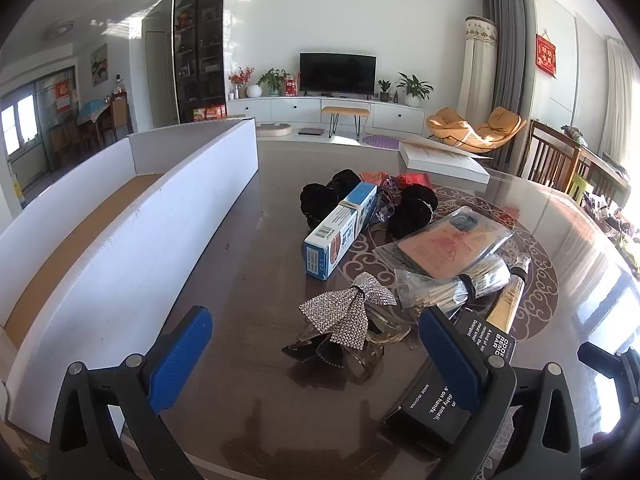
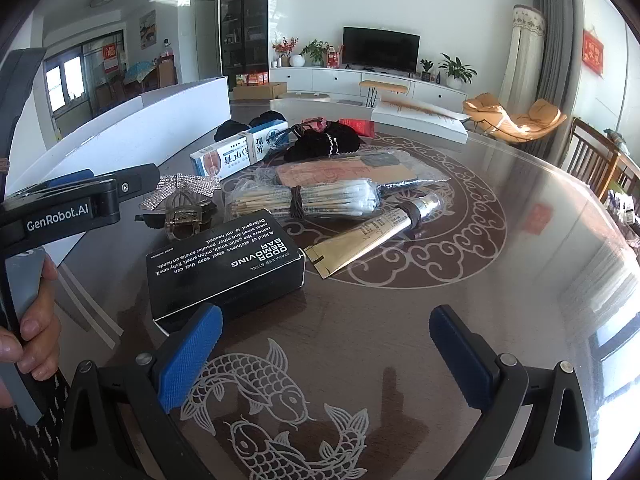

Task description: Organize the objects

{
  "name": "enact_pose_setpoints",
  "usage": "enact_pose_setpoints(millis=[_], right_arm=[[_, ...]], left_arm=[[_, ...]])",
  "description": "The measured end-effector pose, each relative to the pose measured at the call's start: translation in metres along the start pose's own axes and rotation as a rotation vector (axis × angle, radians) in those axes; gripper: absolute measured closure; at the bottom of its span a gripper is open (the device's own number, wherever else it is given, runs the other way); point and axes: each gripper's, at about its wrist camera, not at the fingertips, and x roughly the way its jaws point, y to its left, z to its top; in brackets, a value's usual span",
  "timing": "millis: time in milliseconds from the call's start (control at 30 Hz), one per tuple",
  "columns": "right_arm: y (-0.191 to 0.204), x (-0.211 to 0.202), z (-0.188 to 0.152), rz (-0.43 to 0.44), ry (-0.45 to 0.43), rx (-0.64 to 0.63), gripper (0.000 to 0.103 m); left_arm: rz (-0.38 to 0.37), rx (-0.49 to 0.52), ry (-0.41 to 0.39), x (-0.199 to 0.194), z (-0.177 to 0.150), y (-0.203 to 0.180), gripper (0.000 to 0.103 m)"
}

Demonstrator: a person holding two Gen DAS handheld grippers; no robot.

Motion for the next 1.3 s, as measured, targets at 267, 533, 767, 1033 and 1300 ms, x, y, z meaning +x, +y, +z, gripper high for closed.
enact_pose_setpoints(millis=[267,533,767,1033,1300], right_arm=[[0.003,0.019,-0.004,0.027,0.097,-0.001,0.000],[0.006,0.046,0.007,-0.007,0.211,-0.037,0.000],[0.003,0.069,0.023,0.034,0.227,-0.022,0.000],[-0.001,0.083,0.036,0.012,0.191,0.013,0.000],[0.000,0.084,0.038,0.010,0.184,0.015,0.000]], left_arm=[[-0.005,-0.011,0.022,0.005,-0.001,0.001,0.000],[0.000,-0.021,0.056,0.011,-0.002,0.003,0.000],[-0.010,-0.056,0.087,0.016,-0.003,0.010,0.000],[-0.024,-0.066,0.108,0.019,-0.003,0.010,0.000],[-0.037,-0.050,0.132,0.024,-0.004,0.007,0.000]])
